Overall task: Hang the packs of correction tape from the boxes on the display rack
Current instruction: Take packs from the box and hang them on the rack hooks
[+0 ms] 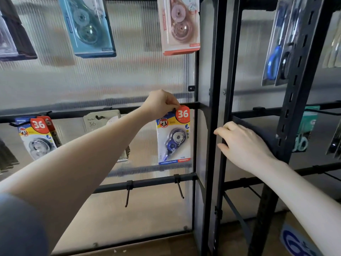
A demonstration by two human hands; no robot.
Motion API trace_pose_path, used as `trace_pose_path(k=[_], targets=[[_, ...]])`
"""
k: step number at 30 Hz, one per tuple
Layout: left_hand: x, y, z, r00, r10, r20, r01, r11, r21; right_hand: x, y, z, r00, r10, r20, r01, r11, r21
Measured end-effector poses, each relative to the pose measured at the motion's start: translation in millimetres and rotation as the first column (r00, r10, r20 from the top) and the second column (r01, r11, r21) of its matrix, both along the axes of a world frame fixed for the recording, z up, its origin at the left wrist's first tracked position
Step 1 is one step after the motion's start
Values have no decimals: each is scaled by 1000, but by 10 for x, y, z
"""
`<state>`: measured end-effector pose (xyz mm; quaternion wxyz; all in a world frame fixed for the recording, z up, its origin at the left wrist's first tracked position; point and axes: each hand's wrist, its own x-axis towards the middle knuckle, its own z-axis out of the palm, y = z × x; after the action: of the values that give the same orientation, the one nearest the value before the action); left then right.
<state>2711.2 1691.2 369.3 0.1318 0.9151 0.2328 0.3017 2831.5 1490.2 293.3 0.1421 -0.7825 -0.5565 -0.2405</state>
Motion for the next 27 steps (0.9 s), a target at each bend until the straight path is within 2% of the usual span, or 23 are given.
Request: trace_pose_path(k=[12, 16, 20, 27], targets=[[-26, -4, -110, 1000, 29, -8, -26, 955, 295, -26, -7, -3, 999, 27, 36, -25, 999, -36], [-106, -3, -157, 997, 28, 79, -56, 925, 377, -30, -3, 2, 999, 20, 44, -18, 999, -44], [-300, -9, -269, 990, 10, 139, -71, 893, 445, -48, 17, -6, 1000, 12, 18, -12, 999, -30], [-882, 50, -538, 989, 45, 144, -114, 848, 517, -149, 132, -165, 999, -21, -48, 20, 1000, -18]])
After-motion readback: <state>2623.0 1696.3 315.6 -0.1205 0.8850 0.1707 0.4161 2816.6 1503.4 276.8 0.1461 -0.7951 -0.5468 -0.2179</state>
